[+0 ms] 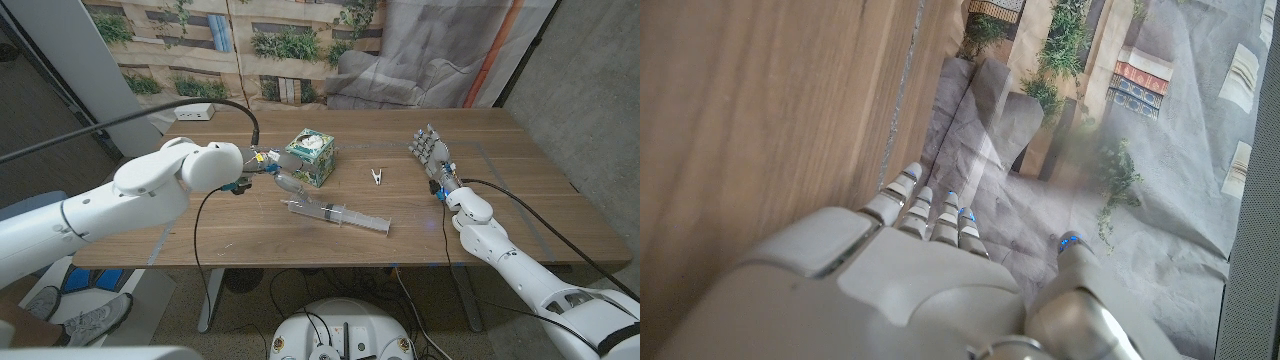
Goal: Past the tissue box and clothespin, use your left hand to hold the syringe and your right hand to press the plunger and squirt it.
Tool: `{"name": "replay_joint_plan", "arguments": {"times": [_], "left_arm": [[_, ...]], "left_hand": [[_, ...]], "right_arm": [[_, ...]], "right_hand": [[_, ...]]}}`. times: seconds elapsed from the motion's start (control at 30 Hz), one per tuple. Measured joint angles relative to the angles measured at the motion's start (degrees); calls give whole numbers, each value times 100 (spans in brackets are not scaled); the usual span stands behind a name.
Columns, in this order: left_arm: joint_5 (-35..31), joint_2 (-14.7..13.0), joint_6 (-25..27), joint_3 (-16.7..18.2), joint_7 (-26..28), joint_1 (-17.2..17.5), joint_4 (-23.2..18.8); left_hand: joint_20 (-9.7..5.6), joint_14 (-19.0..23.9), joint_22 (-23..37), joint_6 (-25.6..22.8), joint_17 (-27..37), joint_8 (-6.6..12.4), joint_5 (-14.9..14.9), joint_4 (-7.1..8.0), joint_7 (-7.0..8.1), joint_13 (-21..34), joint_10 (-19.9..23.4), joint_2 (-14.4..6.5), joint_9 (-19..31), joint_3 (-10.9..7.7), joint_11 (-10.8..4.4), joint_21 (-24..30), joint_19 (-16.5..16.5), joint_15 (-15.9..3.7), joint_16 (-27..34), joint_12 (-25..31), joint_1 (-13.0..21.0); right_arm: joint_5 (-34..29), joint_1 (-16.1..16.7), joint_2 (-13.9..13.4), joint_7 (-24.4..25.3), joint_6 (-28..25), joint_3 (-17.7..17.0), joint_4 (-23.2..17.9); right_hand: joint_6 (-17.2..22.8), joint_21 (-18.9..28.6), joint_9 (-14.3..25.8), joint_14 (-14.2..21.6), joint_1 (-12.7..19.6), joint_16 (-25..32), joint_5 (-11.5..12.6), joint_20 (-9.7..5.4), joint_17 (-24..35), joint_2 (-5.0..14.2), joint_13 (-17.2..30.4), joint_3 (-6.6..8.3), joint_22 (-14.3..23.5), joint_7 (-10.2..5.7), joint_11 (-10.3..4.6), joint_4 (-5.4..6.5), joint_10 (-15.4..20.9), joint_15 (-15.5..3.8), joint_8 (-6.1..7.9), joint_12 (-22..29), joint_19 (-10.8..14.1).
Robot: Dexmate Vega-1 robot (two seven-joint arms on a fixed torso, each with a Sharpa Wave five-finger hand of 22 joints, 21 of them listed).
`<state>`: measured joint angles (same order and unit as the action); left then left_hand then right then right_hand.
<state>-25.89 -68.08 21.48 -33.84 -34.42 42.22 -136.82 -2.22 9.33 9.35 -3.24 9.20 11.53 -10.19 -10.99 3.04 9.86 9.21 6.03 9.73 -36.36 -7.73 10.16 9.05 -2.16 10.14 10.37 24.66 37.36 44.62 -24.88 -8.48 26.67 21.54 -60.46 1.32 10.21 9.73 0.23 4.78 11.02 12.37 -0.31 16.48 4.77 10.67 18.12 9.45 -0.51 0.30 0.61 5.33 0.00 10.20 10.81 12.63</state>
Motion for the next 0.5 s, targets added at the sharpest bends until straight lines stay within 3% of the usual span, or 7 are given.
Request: {"name": "replay_joint_plan", "arguments": {"times": [0.13,0.33,0.5], "left_arm": [[-297,115,-254,-85,-377,-142,117],[-637,326,-679,-176,-747,-284,342],[-890,510,-1015,-235,-927,-361,508]], "left_hand": [[-5,-34,0,78,0,0,0,23,-82,0,-127,79,0,23,67,0,-81,9,0,-23,202],[1,21,0,-44,0,43,0,23,-328,0,-125,177,0,23,191,0,-102,-1,0,-23,512],[10,-253,0,73,0,43,0,23,-489,0,-263,239,0,70,410,1,-233,1,-44,-23,813]], "right_arm": [[7,3,0,0,0,-5,14],[13,17,-1,11,-15,-15,18],[19,41,-17,30,-44,-22,-1]], "right_hand": [[0,0,0,0,0,0,0,0,0,0,0,6,0,0,0,-6,0,0,0,0,0],[0,0,0,0,0,0,0,0,-25,0,0,6,0,0,0,-6,0,0,0,0,0],[0,0,0,0,0,0,0,0,-27,0,0,30,0,0,0,-30,0,0,0,0,0]]}}
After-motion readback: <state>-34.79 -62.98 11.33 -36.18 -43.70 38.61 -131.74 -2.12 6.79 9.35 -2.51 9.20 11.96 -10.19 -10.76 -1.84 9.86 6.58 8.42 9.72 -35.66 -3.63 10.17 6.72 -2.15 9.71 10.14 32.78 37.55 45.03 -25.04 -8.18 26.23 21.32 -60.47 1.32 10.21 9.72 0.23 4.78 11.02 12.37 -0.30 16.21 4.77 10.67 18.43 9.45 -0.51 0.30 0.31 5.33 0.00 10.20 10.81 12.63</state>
